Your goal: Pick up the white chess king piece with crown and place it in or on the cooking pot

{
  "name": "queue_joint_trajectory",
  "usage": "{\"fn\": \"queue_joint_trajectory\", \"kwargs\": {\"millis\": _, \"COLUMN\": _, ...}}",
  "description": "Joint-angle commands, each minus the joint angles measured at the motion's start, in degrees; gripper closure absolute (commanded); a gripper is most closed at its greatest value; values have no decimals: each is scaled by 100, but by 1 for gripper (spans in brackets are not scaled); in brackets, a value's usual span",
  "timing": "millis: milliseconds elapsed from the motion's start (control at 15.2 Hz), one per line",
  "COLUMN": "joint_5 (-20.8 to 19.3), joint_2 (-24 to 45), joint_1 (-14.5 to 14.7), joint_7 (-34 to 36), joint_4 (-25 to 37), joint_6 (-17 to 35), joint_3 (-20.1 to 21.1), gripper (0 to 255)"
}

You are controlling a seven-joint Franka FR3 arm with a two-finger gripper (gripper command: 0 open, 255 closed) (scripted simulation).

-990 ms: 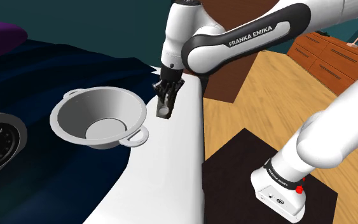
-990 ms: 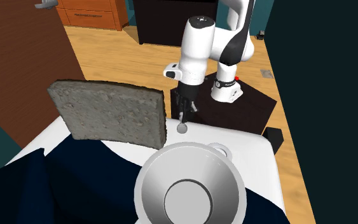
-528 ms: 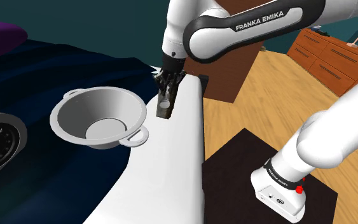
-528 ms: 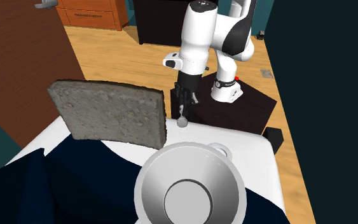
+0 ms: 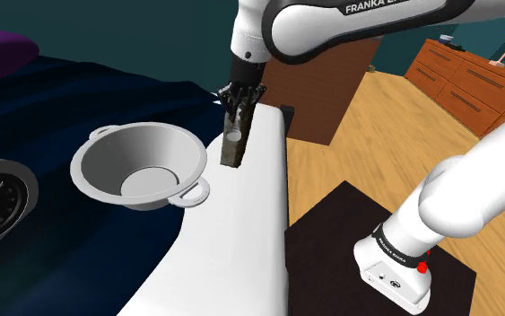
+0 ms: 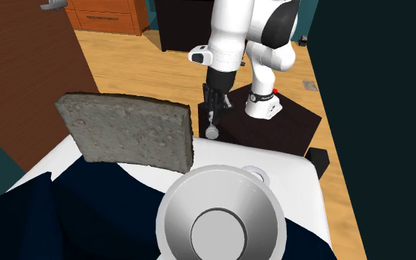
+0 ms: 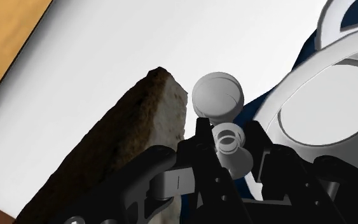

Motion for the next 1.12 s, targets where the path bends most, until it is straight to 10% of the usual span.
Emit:
{"fn": "queue_joint_trajectory", "kwargs": {"millis": 0, "joint_5": -85, "joint_2": 185, "joint_1": 18, "joint_7": 126, "joint_4": 280, "joint_6": -120, "joint_3": 70, "gripper": 255}}
{"fn": "queue_joint_trajectory", "kwargs": {"millis": 528, "joint_5": -1047, "joint_2": 1983, "joint_1": 477, "joint_7": 1235, "joint_4": 2441, "joint_6": -807, "joint_3": 495, "gripper": 255}}
{"fn": "queue_joint_trajectory", "kwargs": {"millis": 1056, "joint_5": -2016, "joint_2": 4186, "joint_1": 1701, "joint_7": 1826, "joint_4": 5689, "joint_6": -2127, "joint_3": 408, "gripper": 255}}
